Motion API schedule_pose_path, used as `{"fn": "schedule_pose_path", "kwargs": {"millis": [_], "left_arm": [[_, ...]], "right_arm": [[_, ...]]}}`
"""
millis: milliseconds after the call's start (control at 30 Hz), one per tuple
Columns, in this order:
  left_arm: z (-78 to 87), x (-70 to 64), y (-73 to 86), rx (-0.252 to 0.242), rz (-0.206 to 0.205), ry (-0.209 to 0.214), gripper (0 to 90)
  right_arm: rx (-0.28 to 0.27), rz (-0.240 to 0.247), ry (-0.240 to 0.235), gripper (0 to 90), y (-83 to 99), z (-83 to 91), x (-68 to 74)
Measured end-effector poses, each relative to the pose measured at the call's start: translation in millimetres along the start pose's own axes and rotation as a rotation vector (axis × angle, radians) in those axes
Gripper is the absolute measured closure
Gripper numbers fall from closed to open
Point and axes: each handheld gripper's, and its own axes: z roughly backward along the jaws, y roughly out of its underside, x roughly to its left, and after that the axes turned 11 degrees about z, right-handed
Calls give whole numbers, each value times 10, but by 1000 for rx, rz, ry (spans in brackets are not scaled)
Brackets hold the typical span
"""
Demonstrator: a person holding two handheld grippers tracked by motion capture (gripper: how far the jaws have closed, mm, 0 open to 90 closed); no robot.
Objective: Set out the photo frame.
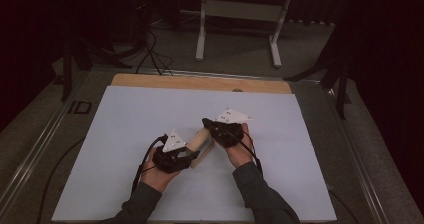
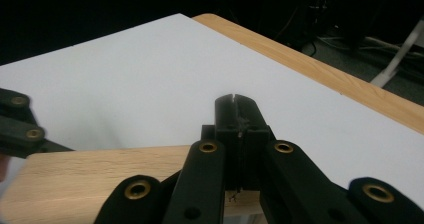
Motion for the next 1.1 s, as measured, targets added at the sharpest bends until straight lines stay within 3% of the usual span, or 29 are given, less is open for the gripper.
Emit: {"fn": "schedule_pose_path", "kwargs": {"millis": [367, 567, 767, 1100], "left_arm": [[2, 18, 0, 0, -5, 7, 606], [7, 18, 4, 3, -13, -9, 594], [28, 108, 8, -3, 35, -34, 573], [31, 165, 0, -20, 68, -85, 561]], "right_arm": [[27, -4, 15, 895, -20, -43, -57], [38, -7, 16, 895, -22, -20, -57], [60, -5, 22, 895, -15, 42, -79], [73, -19, 21, 896, 7, 120, -94]]}}
